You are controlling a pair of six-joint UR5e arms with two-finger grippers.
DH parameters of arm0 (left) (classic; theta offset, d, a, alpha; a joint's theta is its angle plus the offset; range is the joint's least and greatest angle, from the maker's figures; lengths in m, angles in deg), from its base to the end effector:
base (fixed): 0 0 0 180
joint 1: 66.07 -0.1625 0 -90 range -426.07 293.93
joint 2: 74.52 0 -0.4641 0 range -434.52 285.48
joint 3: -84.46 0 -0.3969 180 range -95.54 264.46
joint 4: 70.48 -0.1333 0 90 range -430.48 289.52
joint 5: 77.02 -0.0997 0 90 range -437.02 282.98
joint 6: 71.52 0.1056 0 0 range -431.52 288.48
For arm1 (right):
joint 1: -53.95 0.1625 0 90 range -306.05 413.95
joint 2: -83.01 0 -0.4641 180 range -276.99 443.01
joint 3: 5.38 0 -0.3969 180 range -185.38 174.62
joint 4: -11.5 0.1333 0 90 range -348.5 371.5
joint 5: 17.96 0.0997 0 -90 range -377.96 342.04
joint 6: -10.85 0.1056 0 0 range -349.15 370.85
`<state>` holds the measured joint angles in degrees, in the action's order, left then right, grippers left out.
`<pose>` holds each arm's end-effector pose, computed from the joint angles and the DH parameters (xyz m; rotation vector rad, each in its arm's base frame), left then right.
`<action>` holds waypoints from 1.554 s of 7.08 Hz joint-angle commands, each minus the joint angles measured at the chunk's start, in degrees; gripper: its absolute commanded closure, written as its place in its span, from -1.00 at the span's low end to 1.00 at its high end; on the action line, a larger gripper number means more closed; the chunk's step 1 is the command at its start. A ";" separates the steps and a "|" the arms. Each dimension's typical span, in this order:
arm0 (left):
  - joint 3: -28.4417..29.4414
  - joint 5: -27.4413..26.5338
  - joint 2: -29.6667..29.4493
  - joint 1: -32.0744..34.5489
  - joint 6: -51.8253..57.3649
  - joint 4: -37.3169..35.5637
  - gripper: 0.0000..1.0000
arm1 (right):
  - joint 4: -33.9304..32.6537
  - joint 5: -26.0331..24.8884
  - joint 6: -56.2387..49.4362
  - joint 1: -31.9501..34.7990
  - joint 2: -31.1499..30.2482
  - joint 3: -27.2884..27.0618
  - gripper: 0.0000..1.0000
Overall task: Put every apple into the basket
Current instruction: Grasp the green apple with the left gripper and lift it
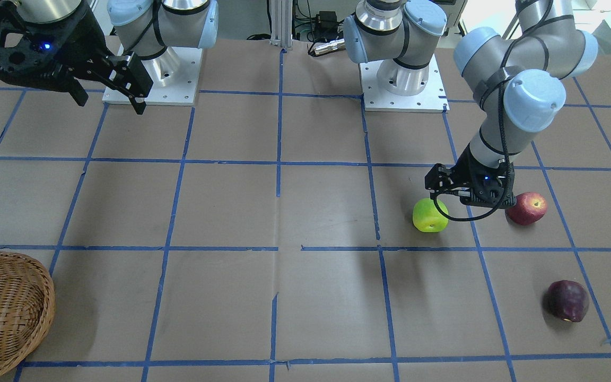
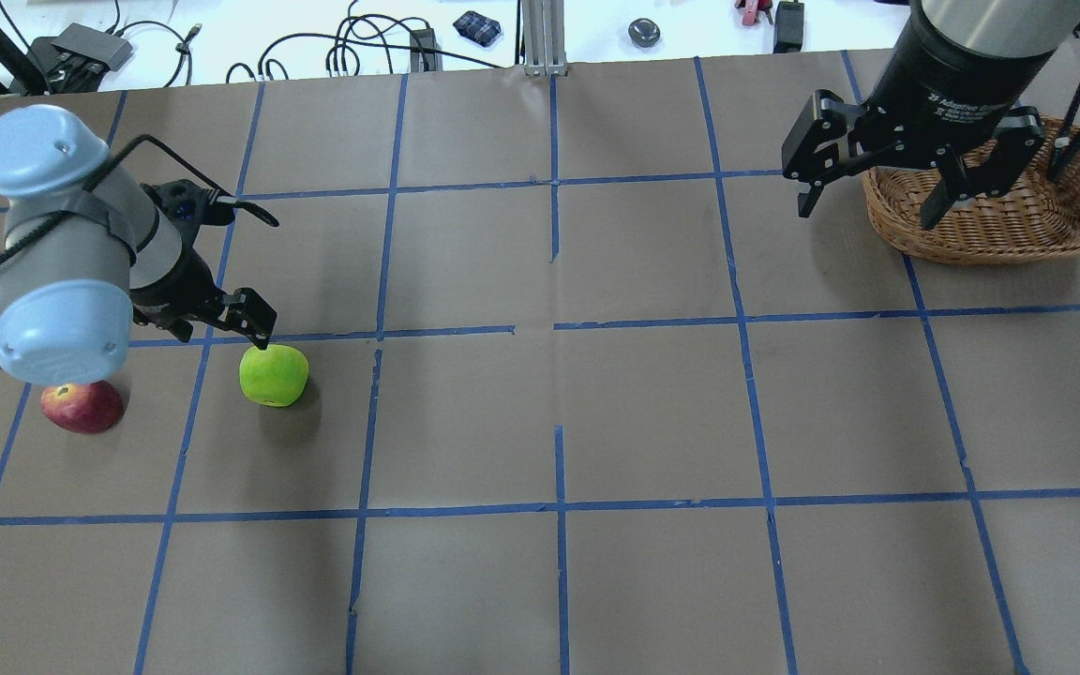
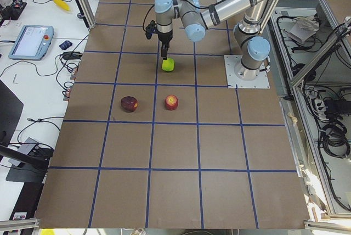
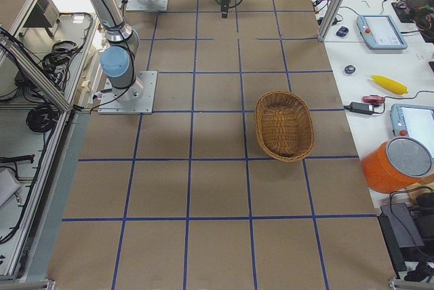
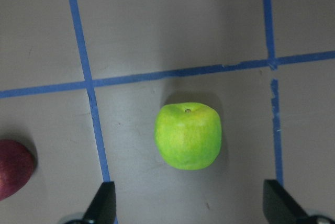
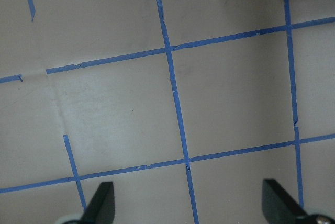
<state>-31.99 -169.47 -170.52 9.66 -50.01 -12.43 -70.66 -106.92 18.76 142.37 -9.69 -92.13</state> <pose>-0.0060 -0.4991 0.3047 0.1962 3.0972 0.0333 0.1222 -0.4726 0.5584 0.2590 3.1141 0.0530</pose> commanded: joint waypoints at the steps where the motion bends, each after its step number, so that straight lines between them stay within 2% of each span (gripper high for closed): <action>1: -3.34 1.73 -3.65 -0.23 0.55 -5.58 -1.00 | -0.01 0.01 0.00 0.00 0.06 0.00 -1.00; 3: -3.34 2.54 -5.94 -0.23 0.82 -7.24 -1.00 | -0.02 0.09 0.00 0.00 0.06 0.00 -1.00; 4: -3.26 2.54 -6.73 -0.23 0.82 -7.77 -0.73 | 0.07 0.01 0.00 0.00 0.06 0.00 -1.00; 5: -3.17 2.36 -6.92 -0.23 1.08 -7.86 0.19 | 0.07 0.01 0.00 0.00 0.06 -0.09 -1.00; 6: -2.73 2.45 -6.83 -0.23 0.39 -7.95 0.61 | 0.07 0.01 0.00 0.00 0.06 -0.09 -1.00; 7: -1.25 2.80 -6.48 0.56 -1.36 -7.52 0.61 | 0.07 0.01 0.00 0.00 0.06 -0.09 -1.00; 9: 3.40 8.15 -6.39 7.81 -24.21 -5.32 0.65 | -0.01 0.01 0.00 0.00 0.06 -0.09 -1.00; 10: 4.73 8.69 -7.17 12.73 -33.89 -5.58 0.69 | 0.07 0.01 0.00 0.00 0.06 -0.09 -1.00; 11: 7.00 11.74 -8.40 16.78 -43.56 -6.10 0.80 | -0.45 0.09 -0.09 -0.18 0.15 -0.09 -1.00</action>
<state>-27.44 -160.53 -177.74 21.26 -81.70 -18.17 -70.72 -106.89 18.74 142.33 -9.61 -92.21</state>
